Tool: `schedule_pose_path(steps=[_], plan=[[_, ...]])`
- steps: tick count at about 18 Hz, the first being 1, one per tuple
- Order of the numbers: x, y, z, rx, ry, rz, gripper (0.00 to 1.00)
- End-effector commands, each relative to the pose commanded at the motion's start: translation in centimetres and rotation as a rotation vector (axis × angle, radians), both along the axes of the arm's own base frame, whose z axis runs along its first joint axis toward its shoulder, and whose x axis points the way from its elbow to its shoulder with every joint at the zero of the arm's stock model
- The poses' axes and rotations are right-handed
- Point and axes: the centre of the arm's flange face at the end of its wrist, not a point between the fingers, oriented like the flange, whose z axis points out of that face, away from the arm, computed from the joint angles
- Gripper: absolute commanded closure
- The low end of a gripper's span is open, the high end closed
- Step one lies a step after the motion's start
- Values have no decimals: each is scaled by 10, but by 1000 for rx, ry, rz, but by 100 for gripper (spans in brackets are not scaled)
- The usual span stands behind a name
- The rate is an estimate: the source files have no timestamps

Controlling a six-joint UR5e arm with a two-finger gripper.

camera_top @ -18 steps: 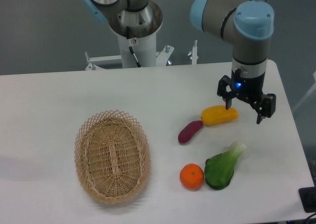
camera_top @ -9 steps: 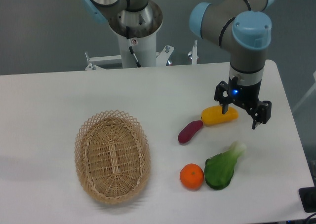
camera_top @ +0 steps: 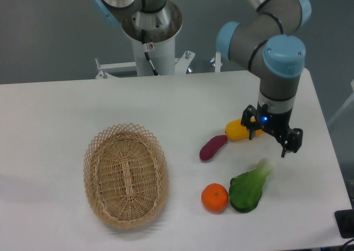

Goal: Pick up the green vegetable from the table
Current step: 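Lower the gripper around the white stem of the bok choy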

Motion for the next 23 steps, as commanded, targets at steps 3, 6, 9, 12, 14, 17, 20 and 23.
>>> schedule_pose_path(steps=[3,6,9,12,14,17,20,23], plan=[[-8,2,-19,-19,0,-40,0],[-7,0,-32,-53,-6,-139,0],[-9,-7,-45,-135,5,-145,0],[-8,-8,-61,-166,-8,-139,0],[-5,-8,-64,-166,-16,-129,0],[-1,-10,-73,-164,-17,-127,0],[-1,-9,-81,-163,-16,-119,0],[0,-7,-88,-144,21,-113,0]])
